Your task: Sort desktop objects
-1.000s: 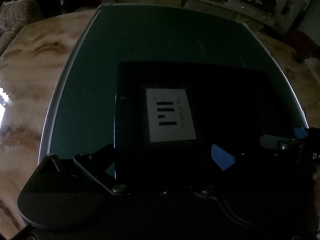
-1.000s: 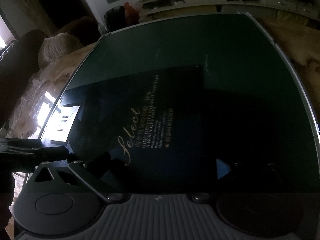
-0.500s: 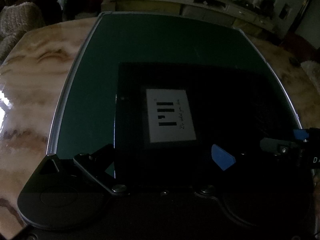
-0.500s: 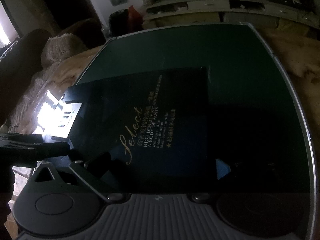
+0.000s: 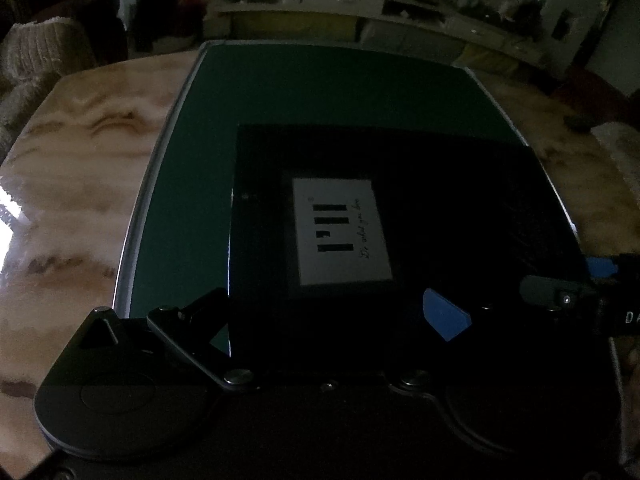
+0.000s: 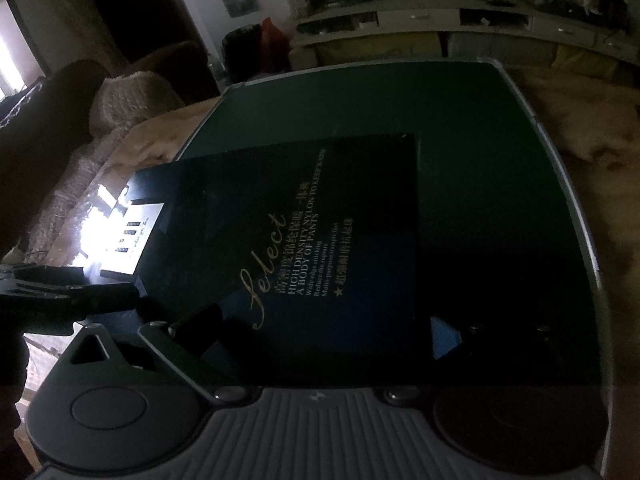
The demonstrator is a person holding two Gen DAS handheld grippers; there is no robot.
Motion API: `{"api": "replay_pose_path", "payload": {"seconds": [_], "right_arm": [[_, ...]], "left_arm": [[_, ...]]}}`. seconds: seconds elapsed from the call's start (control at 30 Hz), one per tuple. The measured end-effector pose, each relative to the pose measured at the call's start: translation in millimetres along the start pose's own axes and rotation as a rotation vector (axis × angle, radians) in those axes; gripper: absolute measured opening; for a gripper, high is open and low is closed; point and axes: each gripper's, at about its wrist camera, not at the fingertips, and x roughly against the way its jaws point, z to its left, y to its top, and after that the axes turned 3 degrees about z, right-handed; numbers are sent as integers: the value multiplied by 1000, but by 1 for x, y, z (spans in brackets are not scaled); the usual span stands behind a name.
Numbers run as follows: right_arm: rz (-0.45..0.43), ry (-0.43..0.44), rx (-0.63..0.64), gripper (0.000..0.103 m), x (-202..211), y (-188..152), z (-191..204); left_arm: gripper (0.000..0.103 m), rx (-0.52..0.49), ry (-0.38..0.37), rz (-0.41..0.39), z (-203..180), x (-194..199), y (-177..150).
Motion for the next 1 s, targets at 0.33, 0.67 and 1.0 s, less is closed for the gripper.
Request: {"api": "replay_pose_path", "payload": {"seconds": [0.33,0.67,1.0], "right_arm": [[-10,-7,3,103,23,-7,8],[-18,-2,8,103,43,-22,17],[-21,8,16,103,62,-45,28]], "left_arm": [[103,0,-1,-16,-5,22,-12],[103,-4,6,-31,-6,44,-27],[103,-7,10,-44,-8,70,-53]]}}
